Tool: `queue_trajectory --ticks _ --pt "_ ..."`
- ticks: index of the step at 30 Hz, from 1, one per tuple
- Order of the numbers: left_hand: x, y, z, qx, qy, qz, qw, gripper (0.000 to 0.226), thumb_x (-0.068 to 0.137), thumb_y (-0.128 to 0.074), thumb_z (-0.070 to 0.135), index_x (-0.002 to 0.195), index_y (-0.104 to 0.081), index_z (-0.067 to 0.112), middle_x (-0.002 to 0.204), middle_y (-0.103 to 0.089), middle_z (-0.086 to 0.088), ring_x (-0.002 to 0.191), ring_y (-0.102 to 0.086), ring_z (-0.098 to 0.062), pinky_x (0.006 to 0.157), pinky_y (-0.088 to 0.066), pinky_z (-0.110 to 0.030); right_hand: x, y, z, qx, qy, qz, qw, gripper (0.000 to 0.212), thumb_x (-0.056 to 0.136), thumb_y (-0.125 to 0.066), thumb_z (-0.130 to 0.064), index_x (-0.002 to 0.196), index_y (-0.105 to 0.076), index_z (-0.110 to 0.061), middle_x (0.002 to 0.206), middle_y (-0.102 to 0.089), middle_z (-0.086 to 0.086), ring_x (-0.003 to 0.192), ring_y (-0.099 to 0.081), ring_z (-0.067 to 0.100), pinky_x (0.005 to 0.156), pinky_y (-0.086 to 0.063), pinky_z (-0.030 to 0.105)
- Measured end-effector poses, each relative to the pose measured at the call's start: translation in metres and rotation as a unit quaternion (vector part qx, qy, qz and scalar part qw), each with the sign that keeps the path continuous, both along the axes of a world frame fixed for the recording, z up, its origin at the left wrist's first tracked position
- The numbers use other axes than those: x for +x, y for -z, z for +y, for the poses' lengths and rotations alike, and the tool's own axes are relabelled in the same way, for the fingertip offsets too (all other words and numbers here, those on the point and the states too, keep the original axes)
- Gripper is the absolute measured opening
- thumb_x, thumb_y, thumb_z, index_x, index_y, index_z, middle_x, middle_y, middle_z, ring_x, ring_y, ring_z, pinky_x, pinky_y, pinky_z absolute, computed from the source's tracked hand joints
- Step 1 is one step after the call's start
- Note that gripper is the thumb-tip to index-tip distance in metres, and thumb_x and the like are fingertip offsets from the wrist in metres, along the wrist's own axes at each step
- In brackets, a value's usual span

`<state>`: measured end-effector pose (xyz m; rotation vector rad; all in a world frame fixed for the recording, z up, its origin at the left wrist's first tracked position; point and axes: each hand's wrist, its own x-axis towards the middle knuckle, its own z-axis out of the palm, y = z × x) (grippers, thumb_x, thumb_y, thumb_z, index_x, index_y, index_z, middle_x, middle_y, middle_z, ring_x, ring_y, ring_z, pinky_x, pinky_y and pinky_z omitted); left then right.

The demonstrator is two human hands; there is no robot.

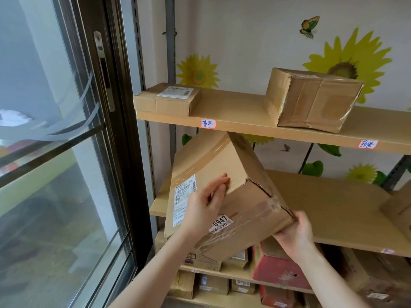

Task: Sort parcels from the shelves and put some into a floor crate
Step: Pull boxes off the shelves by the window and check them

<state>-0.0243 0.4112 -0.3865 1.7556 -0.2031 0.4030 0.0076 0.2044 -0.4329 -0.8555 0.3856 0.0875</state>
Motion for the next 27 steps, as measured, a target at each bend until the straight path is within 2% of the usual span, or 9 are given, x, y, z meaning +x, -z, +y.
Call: queue_trajectory --ticks 4,6,8,11,15,19,22,25,27 --pt "0.002 -0.003 0.009 0.001 -0.047 0.011 0.999 0.023 0.093 -0.052 0.007 0.108 -0.069 0.013 0.118 -0.063 0.006 0.102 -0.059 0.006 0.087 -0.042 -0.004 0.003 -0.001 0.001 -0.028 0.006 0.008 1.000 0.033 0.097 -0.029 -0.025 0.100 -0.058 -0.009 0.091 -0.069 0.016 0.093 -0.057 0.025 0.092 -0.042 0.045" --pt "0.006 0.007 0.019 0.040 -0.123 0.055 0.990 0.023 0.093 -0.055 0.021 0.113 -0.065 0.017 0.121 -0.060 0.006 0.111 -0.056 -0.003 0.090 -0.040 -0.013 0.003 -0.003 0.000 -0.058 0.010 -0.006 0.998 0.029 0.098 -0.030 -0.020 0.107 -0.056 -0.012 0.099 -0.063 0.011 0.092 -0.058 0.024 0.091 -0.042 0.050" --pt "0.008 0.019 0.032 0.075 -0.188 0.144 0.969 0.047 0.087 -0.060 0.039 0.127 -0.052 0.015 0.129 -0.054 0.003 0.120 -0.051 -0.015 0.096 -0.042 -0.026 0.003 -0.003 -0.003 -0.103 0.019 -0.033 0.994 0.031 0.098 -0.030 -0.013 0.121 -0.050 -0.021 0.103 -0.061 0.007 0.094 -0.058 0.025 0.089 -0.044 0.054" --pt "0.008 0.027 0.045 -0.005 -0.190 0.278 0.942 0.061 0.079 -0.068 0.044 0.120 -0.047 0.005 0.113 -0.059 -0.006 0.096 -0.059 -0.021 0.067 -0.051 -0.030 0.005 -0.004 -0.012 -0.203 0.034 -0.058 0.977 0.038 0.099 -0.032 -0.008 0.129 -0.051 -0.023 0.118 -0.057 0.005 0.109 -0.056 0.027 0.098 -0.043 0.053" --pt "0.010 0.035 0.060 -0.106 -0.145 0.363 0.914 0.037 0.079 -0.071 0.035 0.094 -0.058 0.003 0.090 -0.066 -0.012 0.073 -0.062 -0.025 0.060 -0.049 -0.028 0.000 -0.010 -0.014 -0.445 0.009 -0.114 0.888 0.036 0.098 -0.035 -0.006 0.122 -0.057 -0.019 0.120 -0.056 -0.001 0.115 -0.049 0.015 0.104 -0.038 0.035" --pt "0.007 0.039 0.076 -0.213 -0.084 0.382 0.895 0.014 0.088 -0.062 0.022 0.100 -0.057 0.016 0.098 -0.067 -0.011 0.076 -0.064 -0.022 0.059 -0.054 -0.035 -0.004 -0.023 -0.014 -0.538 -0.043 -0.132 0.831 0.031 0.096 -0.040 -0.005 0.114 -0.063 -0.017 0.115 -0.062 0.002 0.109 -0.053 0.016 0.092 -0.039 0.027" --pt "0.000 0.038 0.078 -0.261 -0.052 0.388 0.882 0.019 0.092 -0.056 0.019 0.105 -0.047 0.029 0.091 -0.059 -0.003 0.078 -0.060 -0.020 0.049 -0.053 -0.037 -0.005 -0.041 -0.012 -0.557 -0.094 -0.087 0.821 0.026 0.095 -0.047 -0.026 0.113 -0.063 -0.016 0.117 -0.062 0.005 0.099 -0.056 0.016 0.085 -0.036 0.027" --pt "-0.003 0.044 0.079 -0.298 -0.010 0.370 0.880 0.028 0.091 -0.056 0.018 0.119 -0.052 0.020 0.097 -0.064 -0.007 0.084 -0.062 -0.021 0.057 -0.054 -0.044 -0.010 -0.045 -0.007 -0.505 -0.168 -0.005 0.847 0.060 0.086 -0.039 -0.062 0.125 -0.055 -0.019 0.120 -0.058 -0.002 0.105 -0.056 0.021 0.086 -0.037 0.033" --pt "-0.004 0.046 0.077 -0.299 0.000 0.344 0.890 0.024 0.093 -0.054 0.018 0.117 -0.058 0.018 0.097 -0.067 -0.007 0.085 -0.064 -0.020 0.059 -0.056 -0.043 -0.013 -0.035 -0.002 -0.461 -0.173 0.024 0.870 0.066 0.083 -0.036 -0.068 0.128 -0.054 -0.024 0.122 -0.061 0.000 0.101 -0.057 0.018 0.088 -0.041 0.033"
